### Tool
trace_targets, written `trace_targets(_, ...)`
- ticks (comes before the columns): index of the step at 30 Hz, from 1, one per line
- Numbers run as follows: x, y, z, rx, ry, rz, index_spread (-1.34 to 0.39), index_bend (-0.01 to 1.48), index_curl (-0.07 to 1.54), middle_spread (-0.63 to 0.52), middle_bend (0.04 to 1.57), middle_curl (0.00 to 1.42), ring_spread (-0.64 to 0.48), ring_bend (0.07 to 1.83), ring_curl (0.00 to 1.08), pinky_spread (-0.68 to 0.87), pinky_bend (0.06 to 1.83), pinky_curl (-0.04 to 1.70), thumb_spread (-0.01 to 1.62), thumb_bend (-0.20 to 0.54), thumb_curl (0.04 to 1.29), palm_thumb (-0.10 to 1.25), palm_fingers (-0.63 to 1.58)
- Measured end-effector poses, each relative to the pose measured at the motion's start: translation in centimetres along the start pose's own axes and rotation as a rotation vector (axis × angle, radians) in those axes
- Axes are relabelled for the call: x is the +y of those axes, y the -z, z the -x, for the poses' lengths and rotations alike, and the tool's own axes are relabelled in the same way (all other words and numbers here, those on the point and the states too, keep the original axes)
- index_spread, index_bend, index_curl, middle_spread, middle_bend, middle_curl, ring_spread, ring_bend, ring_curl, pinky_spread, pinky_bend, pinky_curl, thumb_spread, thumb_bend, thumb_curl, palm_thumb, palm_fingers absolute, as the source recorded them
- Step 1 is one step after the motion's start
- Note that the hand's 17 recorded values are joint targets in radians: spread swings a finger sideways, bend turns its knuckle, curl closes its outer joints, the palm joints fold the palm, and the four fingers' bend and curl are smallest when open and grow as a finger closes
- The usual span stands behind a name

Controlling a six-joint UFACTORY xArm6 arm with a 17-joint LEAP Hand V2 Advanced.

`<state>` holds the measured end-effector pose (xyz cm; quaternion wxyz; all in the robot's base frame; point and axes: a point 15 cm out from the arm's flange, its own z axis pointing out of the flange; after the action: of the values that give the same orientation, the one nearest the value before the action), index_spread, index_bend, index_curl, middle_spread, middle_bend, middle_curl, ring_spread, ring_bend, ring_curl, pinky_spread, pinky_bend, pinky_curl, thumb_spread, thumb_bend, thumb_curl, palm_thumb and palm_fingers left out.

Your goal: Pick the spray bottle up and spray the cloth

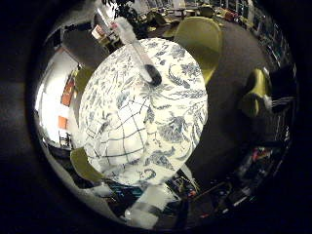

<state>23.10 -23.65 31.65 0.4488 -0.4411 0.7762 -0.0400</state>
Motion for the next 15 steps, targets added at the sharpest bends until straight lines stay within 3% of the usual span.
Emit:
trace_targets(8, -1.5, -0.2, -5.1, -0.134, -0.029, -0.190, -0.16, 0.18, 0.36, 0.09, 0.51, 0.45, 0.08, 0.73, 0.40, 0.21, 0.78, 0.48, 1.10, -0.021, 0.34, 0.61, 0.08)
trace_targets(15, 0.4, -1.9, -10.0, -0.252, -0.095, -0.286, -0.14, 0.17, 0.34, 0.11, 0.49, 0.42, 0.09, 0.71, 0.38, 0.29, 0.70, 0.42, 1.10, -0.021, 0.35, 0.63, 0.12)
